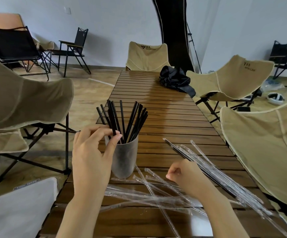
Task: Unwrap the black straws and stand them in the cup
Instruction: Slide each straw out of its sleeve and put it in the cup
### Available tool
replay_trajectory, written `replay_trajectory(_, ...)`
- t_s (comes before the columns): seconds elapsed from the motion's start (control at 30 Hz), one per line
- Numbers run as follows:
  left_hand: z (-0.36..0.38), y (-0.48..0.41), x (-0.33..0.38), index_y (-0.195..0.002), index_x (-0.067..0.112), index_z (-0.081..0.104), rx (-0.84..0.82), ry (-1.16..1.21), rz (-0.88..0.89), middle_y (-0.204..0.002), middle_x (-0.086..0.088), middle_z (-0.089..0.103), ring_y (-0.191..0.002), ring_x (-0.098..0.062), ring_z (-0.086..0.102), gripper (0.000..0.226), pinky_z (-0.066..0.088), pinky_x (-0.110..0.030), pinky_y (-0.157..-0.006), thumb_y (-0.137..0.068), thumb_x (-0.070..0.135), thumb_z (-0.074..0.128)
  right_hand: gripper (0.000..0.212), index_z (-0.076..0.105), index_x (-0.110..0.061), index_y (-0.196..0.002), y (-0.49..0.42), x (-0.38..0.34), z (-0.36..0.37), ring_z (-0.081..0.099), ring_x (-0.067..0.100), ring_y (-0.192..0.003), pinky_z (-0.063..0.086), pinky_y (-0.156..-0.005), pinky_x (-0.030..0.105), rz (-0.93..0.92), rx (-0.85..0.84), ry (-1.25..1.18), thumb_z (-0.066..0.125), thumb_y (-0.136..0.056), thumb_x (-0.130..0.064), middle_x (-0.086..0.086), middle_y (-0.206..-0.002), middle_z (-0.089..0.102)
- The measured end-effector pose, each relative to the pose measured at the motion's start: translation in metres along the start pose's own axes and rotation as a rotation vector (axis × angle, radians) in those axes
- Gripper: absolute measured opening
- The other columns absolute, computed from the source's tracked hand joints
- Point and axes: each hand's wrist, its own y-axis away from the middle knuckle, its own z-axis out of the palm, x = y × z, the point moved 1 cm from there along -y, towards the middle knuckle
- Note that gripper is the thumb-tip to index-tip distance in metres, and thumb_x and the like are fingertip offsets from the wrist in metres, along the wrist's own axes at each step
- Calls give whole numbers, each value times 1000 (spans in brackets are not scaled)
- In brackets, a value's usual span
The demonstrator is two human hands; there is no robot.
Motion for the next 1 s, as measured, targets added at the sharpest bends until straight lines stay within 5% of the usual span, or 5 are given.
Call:
replay_trajectory(0.27,7,5,-4,-95,10,73,-45,-37,-36,-109,-6,59,-107,-22,51,26,30,-10,-71,-75,26,75,1,64,-27,-88,3,14,-6,60,12,-91,47,-96,41,123,142,104,65,-87,-28,-10,-90,59)
replay_trajectory(0.43,4,4,12,-106,13,54,70,55,-29,-110,-4,49,-103,-17,47,51,39,-17,-80,-71,46,73,43,48,-19,-129,8,31,-10,50,22,-119,39,-103,44,334,238,186,61,-90,-30,2,-129,51)
replay_trajectory(0.6,7,15,55,-98,12,45,268,118,379,-105,-4,44,-98,-6,38,31,35,-13,-86,-87,38,56,36,49,-20,-127,9,36,-7,48,23,-120,39,-100,44,379,229,252,57,-91,-20,2,-131,49)
replay_trajectory(0.8,33,36,72,-99,31,44,-362,85,504,-93,18,48,-82,2,47,16,47,-13,-68,-89,43,47,19,62,-17,-109,8,40,-2,53,24,-110,42,-98,40,403,278,232,57,-91,-11,4,-120,49)
replay_trajectory(1.0,47,41,50,-108,39,48,-695,44,438,-108,24,46,-99,6,46,15,44,-9,-79,-93,41,50,16,67,-15,-96,6,43,2,54,23,-104,42,-96,40,378,331,237,52,-93,-10,2,-114,51)
